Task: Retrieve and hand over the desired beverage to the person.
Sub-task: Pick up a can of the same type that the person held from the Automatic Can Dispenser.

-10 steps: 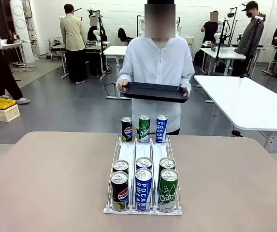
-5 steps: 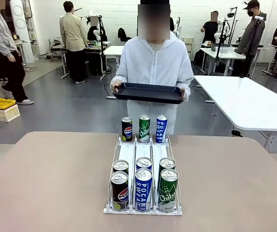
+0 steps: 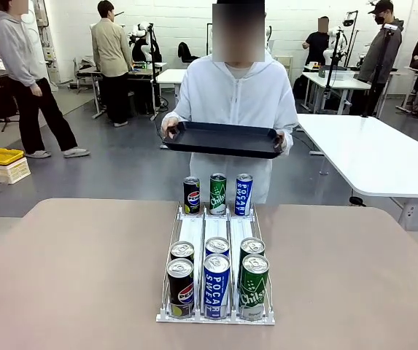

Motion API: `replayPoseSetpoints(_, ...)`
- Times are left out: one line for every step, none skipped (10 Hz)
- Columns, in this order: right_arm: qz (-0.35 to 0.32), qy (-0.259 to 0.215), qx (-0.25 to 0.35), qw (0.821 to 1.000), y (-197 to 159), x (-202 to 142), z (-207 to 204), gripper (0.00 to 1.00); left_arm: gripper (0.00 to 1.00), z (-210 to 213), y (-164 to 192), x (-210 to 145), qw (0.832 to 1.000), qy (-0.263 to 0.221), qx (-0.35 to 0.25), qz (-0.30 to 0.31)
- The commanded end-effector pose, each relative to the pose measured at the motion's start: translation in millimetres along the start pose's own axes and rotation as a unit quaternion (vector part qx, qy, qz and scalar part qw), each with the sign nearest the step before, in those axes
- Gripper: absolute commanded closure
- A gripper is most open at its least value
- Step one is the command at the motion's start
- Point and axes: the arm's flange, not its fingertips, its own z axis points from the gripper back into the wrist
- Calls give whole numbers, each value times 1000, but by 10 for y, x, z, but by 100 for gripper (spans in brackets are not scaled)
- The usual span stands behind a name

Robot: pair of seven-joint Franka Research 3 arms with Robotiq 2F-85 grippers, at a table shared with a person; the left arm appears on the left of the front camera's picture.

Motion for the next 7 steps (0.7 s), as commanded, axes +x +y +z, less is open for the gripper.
replayPoseSetpoints(5, -4, 11, 1000, -9, 32, -6, 0, 0, -1, 17, 12, 1000, -7, -6, -12)
replayPoseSetpoints(5, -4, 11, 1000, -9, 32, -6, 0, 0, -1, 17, 12, 1000, -7, -6, -12)
replayPoseSetpoints(5, -4, 11, 1000, -9, 32, -6, 0, 0, -1, 17, 12, 1000, -7, -6, -12)
replayPoseSetpoints(5, -4, 11, 1000, -9, 32, -6, 0, 0, -1, 17, 12, 1000, -7, -6, -12)
replayPoseSetpoints(5, -4, 11, 1000, -9, 32, -6, 0, 0, -1, 17, 12, 1000, -7, -6, -12)
replayPoseSetpoints(5, -4, 11, 1000, -9, 32, -6, 0, 0, -1, 17, 12, 1000, -7, -6, -12)
replayPoseSetpoints(5, -4, 11, 1000, -9, 32, -6, 0, 0, -1, 17, 12, 1000, -7, -6, -12)
